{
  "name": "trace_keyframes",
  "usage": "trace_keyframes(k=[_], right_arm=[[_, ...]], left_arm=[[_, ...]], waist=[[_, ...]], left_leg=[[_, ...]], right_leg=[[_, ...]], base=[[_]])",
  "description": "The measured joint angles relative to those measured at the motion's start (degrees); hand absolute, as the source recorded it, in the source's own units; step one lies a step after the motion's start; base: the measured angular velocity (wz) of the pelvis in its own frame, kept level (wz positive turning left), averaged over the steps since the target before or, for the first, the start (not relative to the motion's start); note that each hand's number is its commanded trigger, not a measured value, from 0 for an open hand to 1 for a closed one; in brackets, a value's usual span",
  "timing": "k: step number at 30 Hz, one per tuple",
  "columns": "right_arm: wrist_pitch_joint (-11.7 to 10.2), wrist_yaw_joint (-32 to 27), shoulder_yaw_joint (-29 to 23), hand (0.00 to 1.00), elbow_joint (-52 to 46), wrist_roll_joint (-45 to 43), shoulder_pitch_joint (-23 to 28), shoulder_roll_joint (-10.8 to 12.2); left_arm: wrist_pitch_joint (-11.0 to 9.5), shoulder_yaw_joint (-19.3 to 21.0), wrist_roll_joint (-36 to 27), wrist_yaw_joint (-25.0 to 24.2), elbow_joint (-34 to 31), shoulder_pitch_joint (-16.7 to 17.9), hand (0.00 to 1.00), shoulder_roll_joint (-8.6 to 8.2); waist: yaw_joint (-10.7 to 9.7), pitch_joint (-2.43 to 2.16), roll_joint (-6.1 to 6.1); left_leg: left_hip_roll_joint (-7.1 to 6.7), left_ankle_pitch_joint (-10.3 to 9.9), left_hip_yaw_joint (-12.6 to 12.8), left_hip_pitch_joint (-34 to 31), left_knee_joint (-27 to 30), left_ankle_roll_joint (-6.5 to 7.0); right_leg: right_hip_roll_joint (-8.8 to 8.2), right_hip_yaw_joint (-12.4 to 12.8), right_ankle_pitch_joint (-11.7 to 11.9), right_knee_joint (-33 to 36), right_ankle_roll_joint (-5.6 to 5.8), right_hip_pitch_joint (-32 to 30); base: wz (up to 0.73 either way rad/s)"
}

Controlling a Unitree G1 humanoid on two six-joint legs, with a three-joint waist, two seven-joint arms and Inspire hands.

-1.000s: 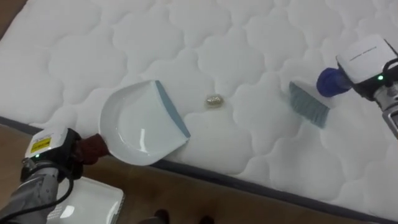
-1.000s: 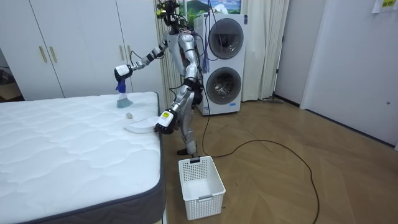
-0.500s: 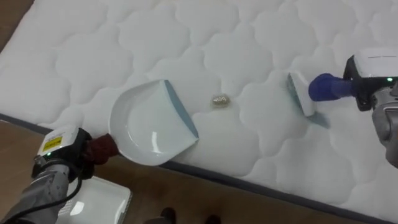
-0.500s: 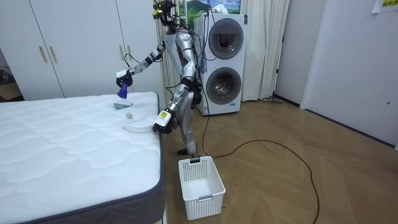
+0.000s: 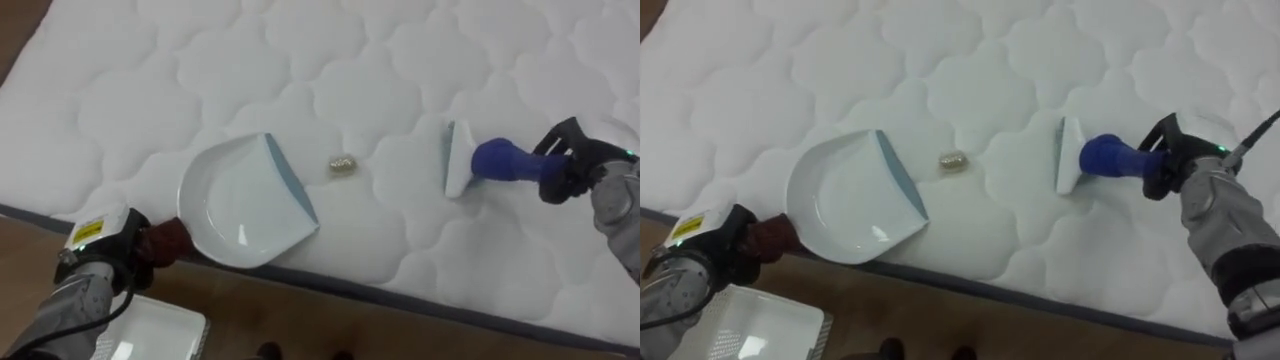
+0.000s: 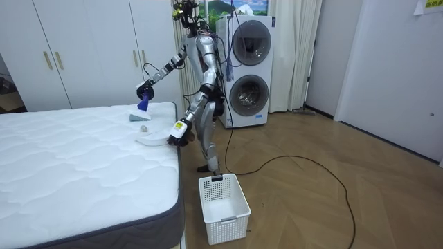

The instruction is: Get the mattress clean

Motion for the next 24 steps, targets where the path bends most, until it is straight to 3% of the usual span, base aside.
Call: trace_keyframes(k=[6,13,24], right_arm=[[-0.1,3.9,0.0,1.00,-6.8,0.2,3.4,1.5],[-1.1,11.3,0.3,1.00,-15.3,-3.5,6.2,4.8],[-2.4,18.5,7.6,1.00,-29.9,-13.3,6.6,5.7]], left_arm=[[0.0,0.0,0.2,0.0,-0.2,0.3,1.00,-0.69],[-0.7,0.0,2.5,0.0,-0.2,0.5,1.00,-1.06],[-0.7,-1.1,2.7,3.0,1.3,2.7,1.00,-1.37]], waist=[[0.1,-0.80,0.96],[0.4,-0.83,1.01],[1.1,-0.84,1.02]], left_leg=[[-0.06,0.0,-0.3,0.1,0.2,-0.06],[-0.16,0.1,-0.3,0.0,0.5,-0.20],[-0.64,0.1,-0.5,-0.3,0.8,-0.25]], right_leg=[[0.10,0.5,0.1,0.2,-0.13,-0.1],[-0.22,0.5,0.1,1.7,-0.18,-1.3],[-0.54,0.4,-0.3,2.1,-0.61,-1.9]], base=[[-0.05],[-0.05],[-0.03]])
